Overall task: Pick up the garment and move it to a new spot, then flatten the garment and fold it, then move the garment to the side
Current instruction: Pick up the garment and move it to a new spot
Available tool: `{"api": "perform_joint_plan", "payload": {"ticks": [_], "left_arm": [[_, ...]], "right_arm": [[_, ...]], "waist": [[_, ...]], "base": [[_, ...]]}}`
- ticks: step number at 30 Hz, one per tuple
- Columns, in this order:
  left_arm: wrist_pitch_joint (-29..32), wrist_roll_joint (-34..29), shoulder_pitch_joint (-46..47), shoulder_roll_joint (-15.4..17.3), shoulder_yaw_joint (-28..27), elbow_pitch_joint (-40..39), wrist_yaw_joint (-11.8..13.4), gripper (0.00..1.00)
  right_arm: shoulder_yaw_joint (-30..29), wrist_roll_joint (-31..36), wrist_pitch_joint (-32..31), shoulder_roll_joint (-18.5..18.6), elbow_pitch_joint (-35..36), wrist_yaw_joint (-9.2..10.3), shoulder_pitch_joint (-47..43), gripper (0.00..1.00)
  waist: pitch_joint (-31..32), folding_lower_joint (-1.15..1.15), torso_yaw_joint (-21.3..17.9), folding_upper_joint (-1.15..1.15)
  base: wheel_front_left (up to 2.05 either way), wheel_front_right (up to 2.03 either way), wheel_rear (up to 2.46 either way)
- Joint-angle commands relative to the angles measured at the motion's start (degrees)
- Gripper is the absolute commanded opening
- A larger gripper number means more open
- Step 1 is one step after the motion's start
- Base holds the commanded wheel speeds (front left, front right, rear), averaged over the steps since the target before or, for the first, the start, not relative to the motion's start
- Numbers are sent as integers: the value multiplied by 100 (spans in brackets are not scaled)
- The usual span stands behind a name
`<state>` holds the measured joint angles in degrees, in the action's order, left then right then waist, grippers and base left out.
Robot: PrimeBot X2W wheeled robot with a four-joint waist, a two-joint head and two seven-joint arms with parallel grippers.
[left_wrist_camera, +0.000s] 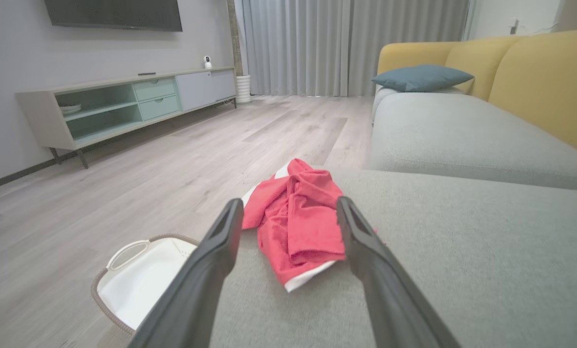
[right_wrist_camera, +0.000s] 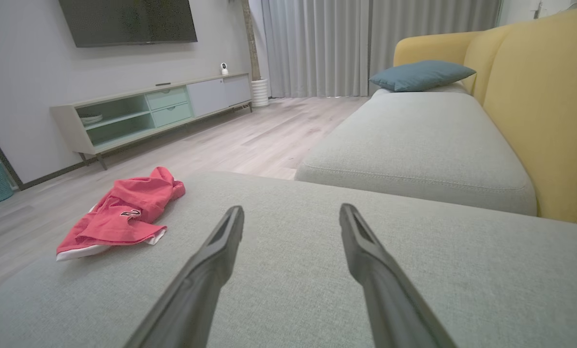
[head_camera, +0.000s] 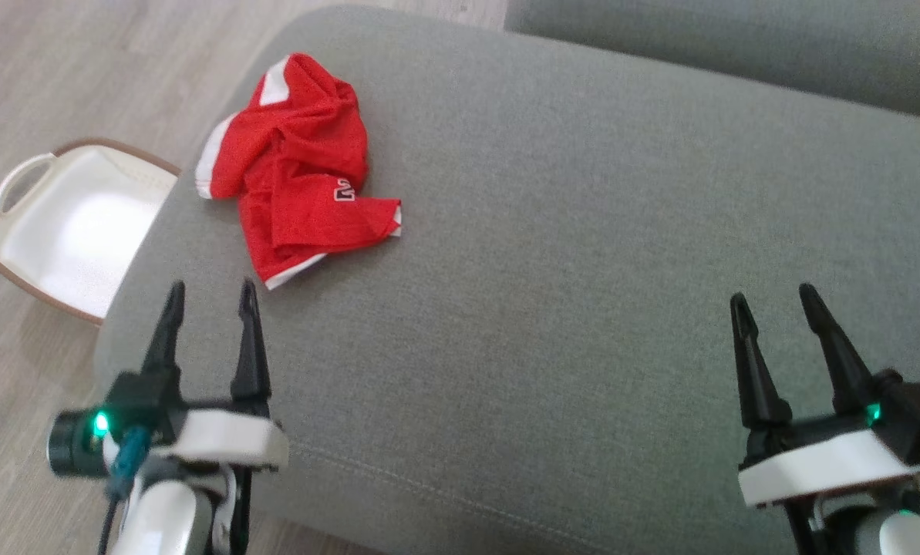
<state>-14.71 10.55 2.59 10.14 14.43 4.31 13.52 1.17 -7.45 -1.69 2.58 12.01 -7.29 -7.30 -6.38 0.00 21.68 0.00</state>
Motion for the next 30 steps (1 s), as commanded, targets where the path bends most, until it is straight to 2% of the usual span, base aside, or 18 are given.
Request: {"api": "perform_joint_plan", "payload": {"ticks": [1, 5, 10, 16, 23, 29, 30], "left_arm": [[-29, -55, 508, 0, -276, -199, -45, 100], [-29, -18, 984, -142, -447, 70, -169, 100], [-29, 127, 1596, -225, -705, 770, -373, 100], [-29, 302, 2495, -199, -1018, 2228, -720, 100], [157, 485, 3368, -25, -1143, 4220, -954, 100], [532, 655, 3801, 55, -1165, 5284, -1166, 100], [550, 665, 3881, 84, -1131, 5491, -1262, 0]], "right_arm": [[143, 63, -44, 66, 264, -20, 378, 100], [141, 92, -189, 181, 427, -20, 543, 100], [126, 111, -330, 332, 595, -20, 731, 100], [56, 98, -444, 486, 749, -20, 952, 100], [38, 59, -436, 550, 755, -20, 1051, 100], [34, 21, -409, 531, 668, -20, 1067, 100], [34, 10, -397, 514, 616, -20, 1060, 100]], "waist": [[-216, 0, -93, 0], [-693, 0, -252, 0], [-1226, 0, -443, 0], [-1808, 0, -685, 0], [-2018, 0, -798, 0], [-1961, 0, -822, 0], [-1894, 0, -812, 0]], "base": [[0, 0, 0], [0, 0, 0], [0, 0, 0], [0, 0, 0], [0, 0, 0], [0, 0, 0], [0, 0, 0]]}}
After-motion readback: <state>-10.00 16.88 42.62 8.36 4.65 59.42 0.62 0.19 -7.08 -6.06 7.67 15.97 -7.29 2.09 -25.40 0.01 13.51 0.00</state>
